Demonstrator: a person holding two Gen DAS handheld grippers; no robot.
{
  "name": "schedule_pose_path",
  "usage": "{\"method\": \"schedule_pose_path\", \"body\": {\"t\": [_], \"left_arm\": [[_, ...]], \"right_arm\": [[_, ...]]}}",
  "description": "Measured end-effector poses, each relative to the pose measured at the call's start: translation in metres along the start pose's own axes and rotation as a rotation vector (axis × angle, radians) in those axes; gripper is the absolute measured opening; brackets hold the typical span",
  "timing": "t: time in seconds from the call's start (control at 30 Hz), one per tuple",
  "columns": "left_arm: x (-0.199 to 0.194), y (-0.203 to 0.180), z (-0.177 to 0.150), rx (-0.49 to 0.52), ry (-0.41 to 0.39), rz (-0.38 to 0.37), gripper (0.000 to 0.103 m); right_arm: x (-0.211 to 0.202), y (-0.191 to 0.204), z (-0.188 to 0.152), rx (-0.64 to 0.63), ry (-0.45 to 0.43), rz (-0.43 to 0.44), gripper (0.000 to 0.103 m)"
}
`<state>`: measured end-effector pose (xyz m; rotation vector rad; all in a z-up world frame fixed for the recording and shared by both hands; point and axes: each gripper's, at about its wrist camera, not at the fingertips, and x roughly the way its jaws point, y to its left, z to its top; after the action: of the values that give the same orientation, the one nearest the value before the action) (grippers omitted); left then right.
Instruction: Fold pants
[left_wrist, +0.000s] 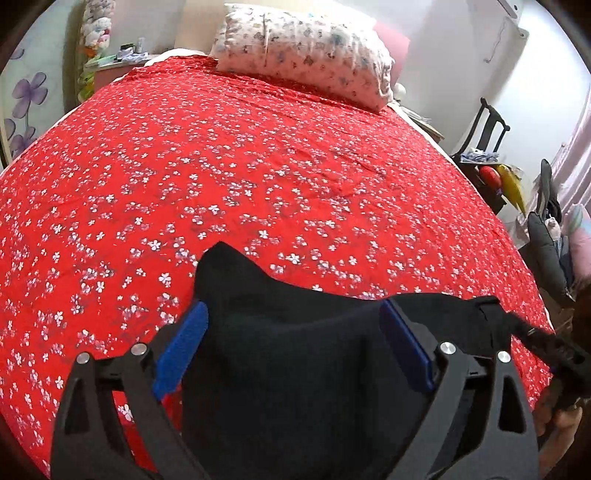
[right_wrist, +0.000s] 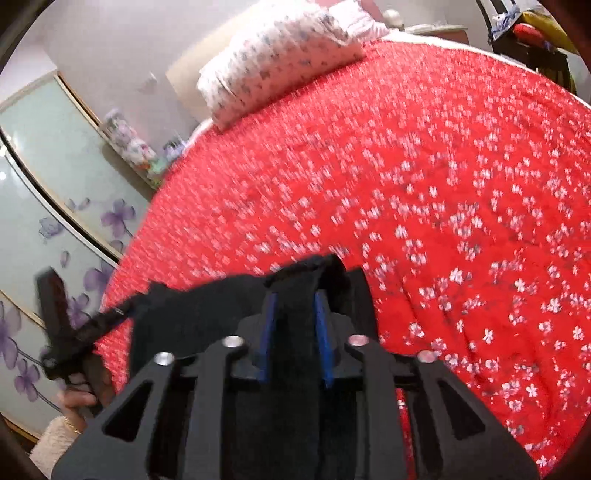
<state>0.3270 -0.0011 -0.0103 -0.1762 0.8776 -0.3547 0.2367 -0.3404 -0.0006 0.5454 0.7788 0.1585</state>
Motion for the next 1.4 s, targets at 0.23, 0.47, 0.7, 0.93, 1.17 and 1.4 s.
{"method": "schedule_pose_path", "body": {"t": [0.23,0.47,0.7,0.93,1.17,1.4], "left_arm": [[-0.008,-0.005,0.005,-0.045,0.0,-0.159,0.093],[0.033,-0.004,0.002,-0.077,0.111,-0.105,0.093],[0.052,-0.018,0.002,-0.016,0.088,0.028,0.099],[-0.021,-0.031,-0.017,0.065,-0.056,-0.069,0.098],[-0.016,-0.047,-0.065,0.137,0.042,-0.018,0.099],[0.005,-0.06,-0.077,0.207,0.022,0.113,0.101]], "right_arm": [[-0.002,0.011,0.006,0.073,0.011,0.252,0.064],[0.043,-0.003,-0.002,0.172,0.174,0.154,0.065],[0.054,-0.015,0.0,0.251,0.176,0.179,0.065],[0.003,-0.011,-0.006,0.197,0.101,0.321,0.077],[0.014,-0.002,-0.036,0.142,0.232,0.239,0.083],[0.024,-0.001,-0.042,0.143,0.186,0.218,0.083]]}}
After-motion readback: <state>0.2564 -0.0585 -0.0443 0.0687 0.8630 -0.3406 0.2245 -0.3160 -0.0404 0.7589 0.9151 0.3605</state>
